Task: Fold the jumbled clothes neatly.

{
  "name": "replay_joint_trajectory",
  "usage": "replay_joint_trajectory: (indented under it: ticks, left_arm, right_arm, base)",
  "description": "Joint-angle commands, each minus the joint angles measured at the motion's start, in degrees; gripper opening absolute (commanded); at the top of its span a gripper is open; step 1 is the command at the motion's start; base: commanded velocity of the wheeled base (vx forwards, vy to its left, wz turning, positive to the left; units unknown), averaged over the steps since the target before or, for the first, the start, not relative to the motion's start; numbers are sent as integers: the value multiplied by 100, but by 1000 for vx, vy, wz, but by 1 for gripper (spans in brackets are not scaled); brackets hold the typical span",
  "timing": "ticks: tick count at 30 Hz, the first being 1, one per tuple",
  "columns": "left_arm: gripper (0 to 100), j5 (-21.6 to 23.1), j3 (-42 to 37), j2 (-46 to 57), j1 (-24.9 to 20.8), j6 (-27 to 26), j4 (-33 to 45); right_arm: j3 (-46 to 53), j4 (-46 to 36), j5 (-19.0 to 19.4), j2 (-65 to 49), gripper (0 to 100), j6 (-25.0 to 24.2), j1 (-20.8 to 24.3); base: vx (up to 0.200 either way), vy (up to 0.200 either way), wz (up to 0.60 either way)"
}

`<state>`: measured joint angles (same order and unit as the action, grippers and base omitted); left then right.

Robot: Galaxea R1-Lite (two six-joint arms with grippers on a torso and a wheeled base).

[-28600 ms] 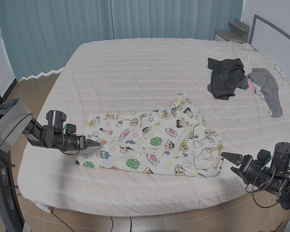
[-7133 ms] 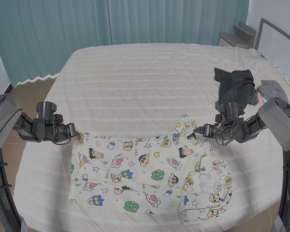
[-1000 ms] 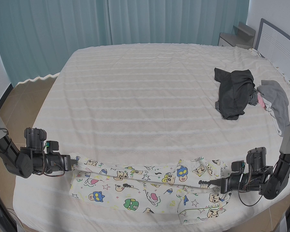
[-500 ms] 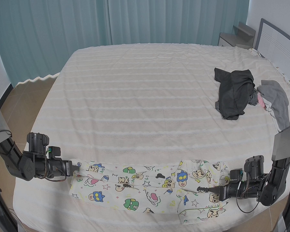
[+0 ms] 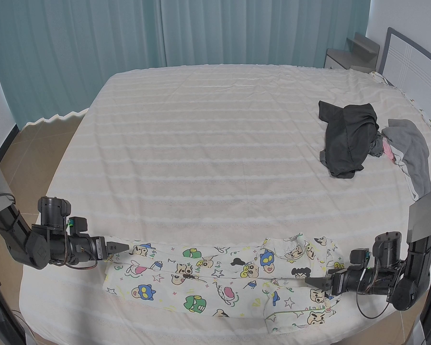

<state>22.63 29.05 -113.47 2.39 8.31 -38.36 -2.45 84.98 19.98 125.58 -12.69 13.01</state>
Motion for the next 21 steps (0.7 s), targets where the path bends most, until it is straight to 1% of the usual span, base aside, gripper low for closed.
replay_joint_trajectory:
  ticks: [1, 2, 3, 4, 8, 12, 14, 17, 18, 19, 20, 21]
  left_arm:
    - [100, 40, 13, 668, 315, 733, -13]
    - [100, 102, 39, 862, 447, 1093, -22]
    - [100, 102, 39, 862, 447, 1093, -22]
    - [100, 154, 74, 1011, 552, 1419, -22]
    - [100, 102, 127, 1231, 666, 1955, -22]
    - [100, 146, 154, 1890, 701, 3466, 4]
    - [100, 154, 57, 2162, 675, 3967, 22]
    - [100, 163, -260, 2514, 535, 4363, 31]
    - [100, 163, -260, 2514, 535, 4363, 31]
    - [100, 163, -400, 2602, 464, 4504, 22]
    - [100, 163, -585, 2646, 332, 4688, 13]
    - [100, 163, -585, 2646, 332, 4688, 13]
  right_arm:
    - [245, 493, -108, -306, 100, -383, -369]
    - [210, 484, -108, -543, 100, -462, -448]
    - [210, 484, -108, -543, 100, -462, -448]
    - [157, 484, -117, -710, 100, -471, -475]
    - [113, 484, -126, -938, 100, -480, -448]
    - [-203, 476, -135, -1132, 100, -559, -149]
    - [-423, 476, -152, -1123, 100, -752, 88]
    - [-836, 150, -205, -1097, 100, -1051, 475]
    - [-836, 150, -205, -1097, 100, -1051, 475]
    - [-1056, -122, -284, -1088, 100, -1148, 624]
    - [-1486, -597, -451, -1088, 100, -1289, 826]
    - [-1486, -597, -451, -1088, 100, -1289, 826]
  base:
    - [0, 0, 0]
    - [0, 0, 0]
    - [0, 0, 0]
    - [0, 0, 0]
    - [0, 0, 0]
    - [0, 0, 0]
    - [0, 0, 0]
    - [0, 0, 0]
    - [0, 0, 0]
    - [0, 0, 0]
    - [0, 0, 0]
    - [0, 0, 0]
